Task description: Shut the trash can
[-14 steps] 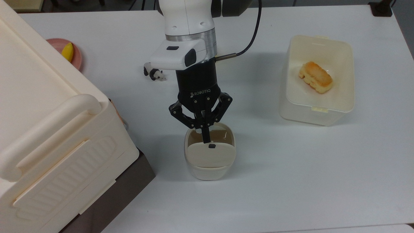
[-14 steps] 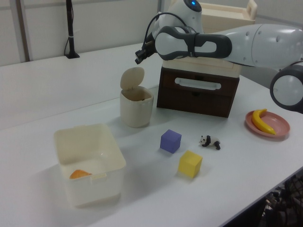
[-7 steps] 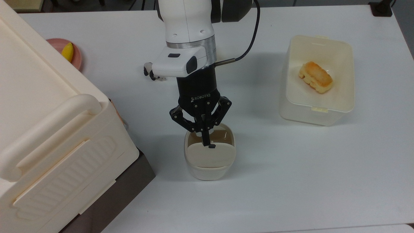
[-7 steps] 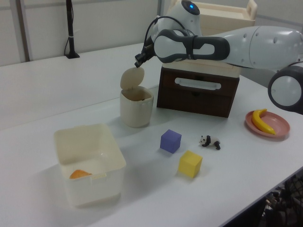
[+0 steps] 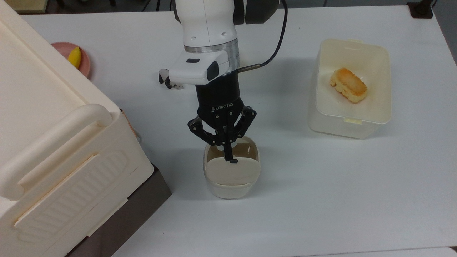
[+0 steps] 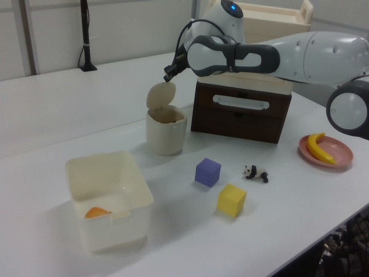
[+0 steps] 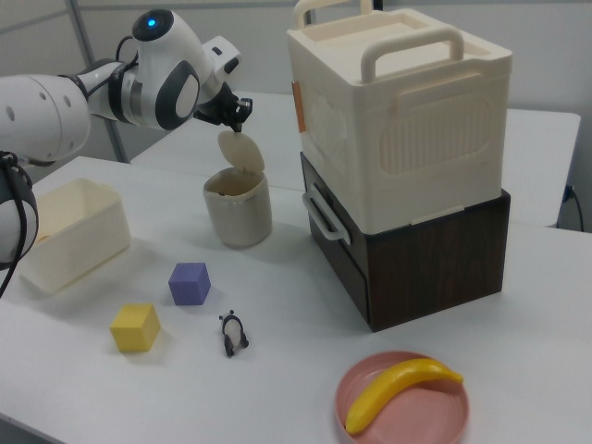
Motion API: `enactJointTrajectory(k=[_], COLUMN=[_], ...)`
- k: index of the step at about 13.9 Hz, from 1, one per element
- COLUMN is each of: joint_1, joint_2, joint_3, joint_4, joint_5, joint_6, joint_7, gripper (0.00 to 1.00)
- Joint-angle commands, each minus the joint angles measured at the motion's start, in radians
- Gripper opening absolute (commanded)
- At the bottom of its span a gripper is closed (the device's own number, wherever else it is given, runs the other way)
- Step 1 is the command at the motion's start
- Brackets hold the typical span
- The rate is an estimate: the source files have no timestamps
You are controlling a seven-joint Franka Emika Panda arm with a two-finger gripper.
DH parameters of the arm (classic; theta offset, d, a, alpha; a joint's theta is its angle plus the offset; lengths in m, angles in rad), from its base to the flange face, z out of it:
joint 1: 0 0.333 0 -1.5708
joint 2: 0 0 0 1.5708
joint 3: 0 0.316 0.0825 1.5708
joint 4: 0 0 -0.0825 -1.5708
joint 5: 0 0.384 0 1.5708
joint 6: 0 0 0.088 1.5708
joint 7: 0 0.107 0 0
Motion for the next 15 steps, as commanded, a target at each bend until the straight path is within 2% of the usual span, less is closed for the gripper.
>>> enactJointTrajectory(k=[1, 8, 15], joint_1=[0.007, 0.002, 0.004], joint_2=[0.004, 0.007, 0.049], joint_3=[-0.002, 0.006, 0.009], joint_4=[0.024, 0.035, 0.035], joint_5=[0.022, 0.022, 0.022], joint_6=[0.012, 0.013, 0.072], joint_7=[-0.032, -0.049, -0.066], gripper=[0.00, 0.00, 0.00])
